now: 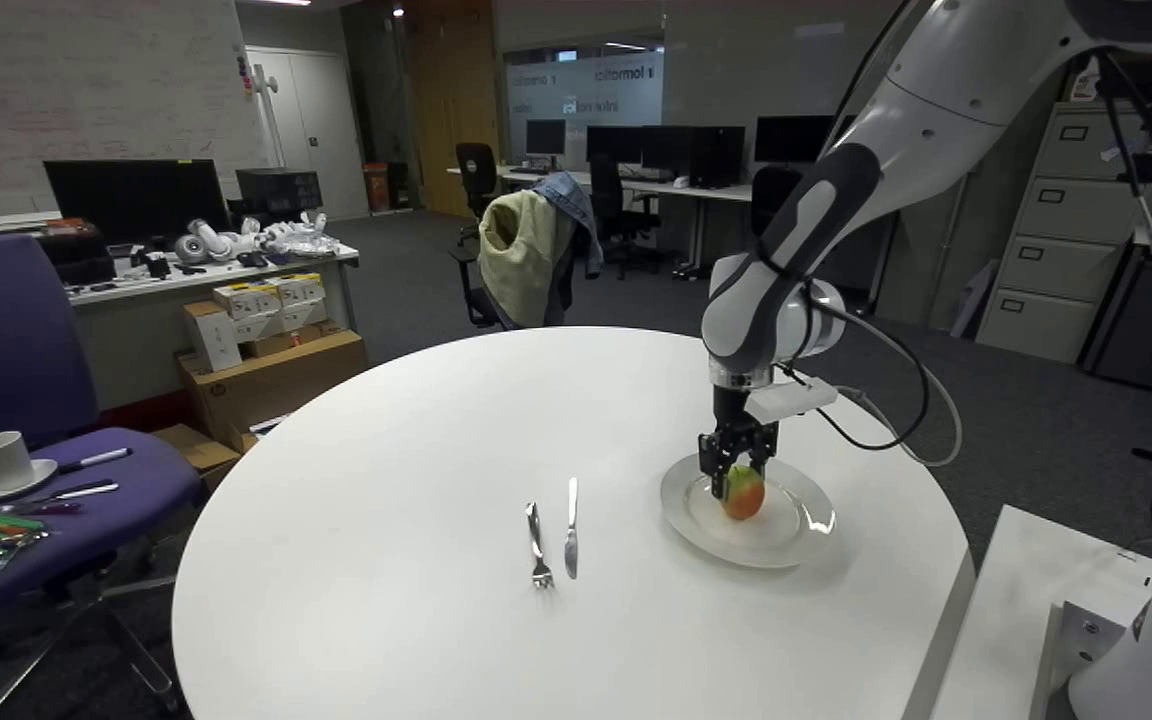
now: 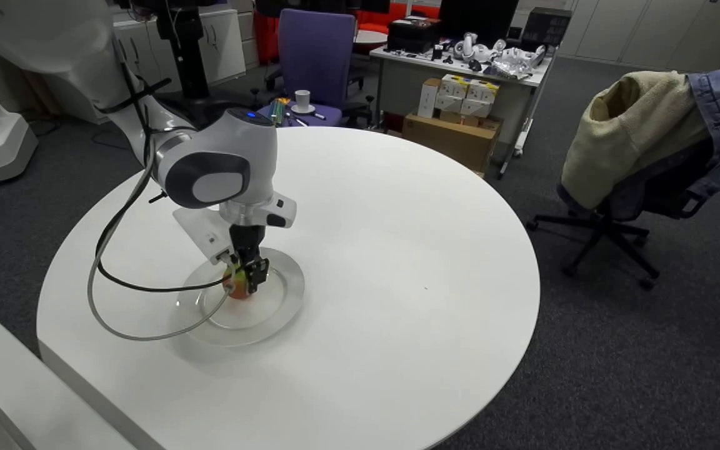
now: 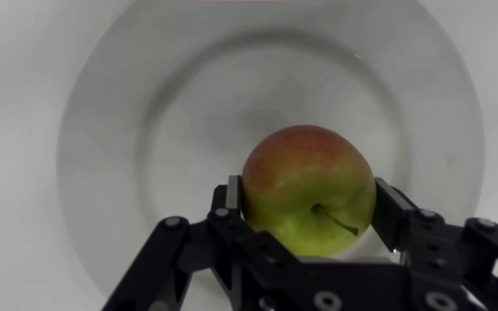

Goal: Put the apple on the white plate.

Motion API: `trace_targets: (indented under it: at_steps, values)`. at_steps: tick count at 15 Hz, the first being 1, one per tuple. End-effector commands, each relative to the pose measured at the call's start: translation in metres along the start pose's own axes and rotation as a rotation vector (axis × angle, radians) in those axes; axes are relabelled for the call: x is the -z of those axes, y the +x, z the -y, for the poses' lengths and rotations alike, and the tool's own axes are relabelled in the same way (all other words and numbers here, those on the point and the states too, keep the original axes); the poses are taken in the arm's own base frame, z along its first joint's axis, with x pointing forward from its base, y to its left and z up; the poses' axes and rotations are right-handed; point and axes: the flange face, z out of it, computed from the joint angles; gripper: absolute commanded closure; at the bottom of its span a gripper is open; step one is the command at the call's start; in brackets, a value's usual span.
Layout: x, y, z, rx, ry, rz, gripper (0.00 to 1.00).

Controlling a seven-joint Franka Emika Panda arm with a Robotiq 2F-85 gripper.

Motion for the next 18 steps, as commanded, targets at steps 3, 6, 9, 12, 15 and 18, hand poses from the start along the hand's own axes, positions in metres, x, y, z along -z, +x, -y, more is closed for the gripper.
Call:
trace_targets:
  at_steps: [3, 6, 9, 12, 15, 18]
  values:
    - [0.009, -0.015, -0.006, -0.02, 0.001, 0.015, 0.06]
    - [0.007, -0.016, -0.007, -0.025, -0.001, 0.016, 0.0]
    - [0.008, -0.014, -0.01, -0.031, -0.003, 0.011, 0.0]
    - [0.014, -0.01, -0.013, -0.032, -0.009, -0.014, 0.0]
    - [0.052, -0.003, -0.015, -0.041, -0.005, -0.105, 0.0]
    - [0.108, -0.002, -0.014, -0.047, 0.032, -0.19, 0.0]
